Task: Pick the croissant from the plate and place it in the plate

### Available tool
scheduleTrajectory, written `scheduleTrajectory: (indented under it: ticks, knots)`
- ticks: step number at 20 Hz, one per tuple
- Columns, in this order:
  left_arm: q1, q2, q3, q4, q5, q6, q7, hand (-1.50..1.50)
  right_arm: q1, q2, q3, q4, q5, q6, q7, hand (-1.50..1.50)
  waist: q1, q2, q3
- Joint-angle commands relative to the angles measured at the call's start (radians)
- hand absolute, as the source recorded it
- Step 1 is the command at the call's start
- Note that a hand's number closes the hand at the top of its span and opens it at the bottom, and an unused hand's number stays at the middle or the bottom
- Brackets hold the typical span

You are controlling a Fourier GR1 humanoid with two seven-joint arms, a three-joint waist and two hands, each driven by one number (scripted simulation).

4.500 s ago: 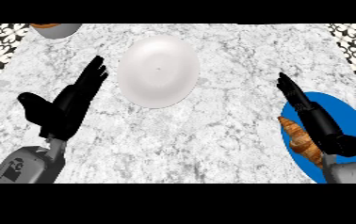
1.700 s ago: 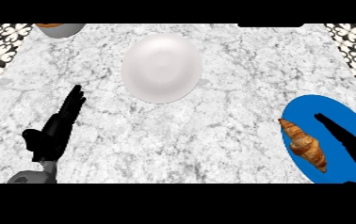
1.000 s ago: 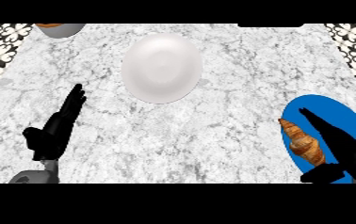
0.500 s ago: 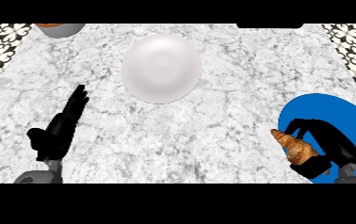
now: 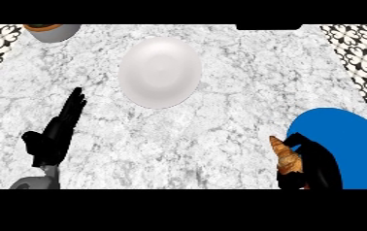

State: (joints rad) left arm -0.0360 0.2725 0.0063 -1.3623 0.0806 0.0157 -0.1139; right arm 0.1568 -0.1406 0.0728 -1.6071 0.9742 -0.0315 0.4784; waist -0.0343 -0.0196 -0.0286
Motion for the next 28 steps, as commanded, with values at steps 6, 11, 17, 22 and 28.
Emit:
scheduleTrajectory:
  ticks: [6,11,17,22,28]
  knots:
    - [-0.009,-0.013,-0.005,0.001,0.002,-0.011,0.005,0.0,0.109,0.138,0.444,-0.292,0.411,-0.198,0.476,1.5,0.023,0.013,0.026]
    - [-0.058,0.008,0.027,0.05,0.005,-0.032,-0.006,0.0,0.033,0.14,0.634,-0.378,0.611,-0.126,0.674,1.5,0.027,0.017,0.027]
    - [-0.042,-0.034,-0.006,0.052,-0.018,-0.019,-0.024,0.0,-0.201,0.14,0.762,-0.457,0.797,0.04,0.841,1.5,0.036,0.018,0.026]
    - [-0.026,-0.011,0.015,0.087,-0.009,-0.062,-0.063,0.0,-0.442,0.14,0.741,-0.339,0.708,0.085,0.915,1.5,0.055,0.023,0.027]
    - [-0.031,-0.002,0.015,0.0,-0.012,-0.054,0.014,0.0,-0.627,0.14,0.617,-0.222,0.548,0.065,0.9,1.5,0.061,0.022,0.028]
